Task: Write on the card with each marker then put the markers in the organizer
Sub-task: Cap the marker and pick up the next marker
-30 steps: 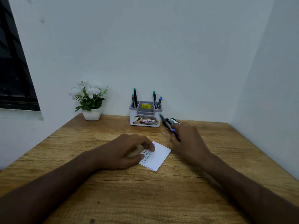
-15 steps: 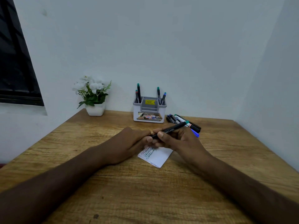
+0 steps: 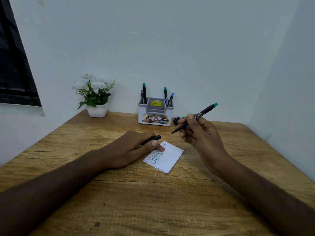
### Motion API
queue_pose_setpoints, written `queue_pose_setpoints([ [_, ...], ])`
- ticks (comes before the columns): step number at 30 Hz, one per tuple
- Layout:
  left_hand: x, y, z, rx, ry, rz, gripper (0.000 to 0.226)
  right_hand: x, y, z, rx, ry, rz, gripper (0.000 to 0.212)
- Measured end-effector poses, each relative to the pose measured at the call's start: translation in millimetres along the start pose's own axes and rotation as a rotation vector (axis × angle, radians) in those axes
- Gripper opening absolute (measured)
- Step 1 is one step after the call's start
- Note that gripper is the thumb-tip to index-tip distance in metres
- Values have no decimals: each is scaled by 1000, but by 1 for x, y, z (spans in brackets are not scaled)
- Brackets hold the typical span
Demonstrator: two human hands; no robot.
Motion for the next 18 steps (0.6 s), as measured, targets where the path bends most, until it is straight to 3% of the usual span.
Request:
queue_pose_setpoints([
  [3,3,-2,-3,34,-37,-13,10,-15,-1,-2,64,86,-101,35],
  [6,12,-2,-6,28,-110,-8,31,-26,1,-9,158,108,-195,22],
  [8,17,-1,-6,33,-167,9,37,-25,2,-11,206,218,-177,8],
  [12,19,-2,-9,78,-166,23,33,-16,-1,-15,190,529,-63,7],
  [18,24,-4,-10,111,-193,48,37,-18,-6,-19,147,635,-23,7],
])
Point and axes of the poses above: each hand's wrist, its own y-axis away from the middle knuckle, its own z-axis out of the back of the hand, x = y × z, the point moved 7 cm from there along -y, towards the middle knuckle, and after that the axes turned 11 degrees about y, right-handed, at the moved point
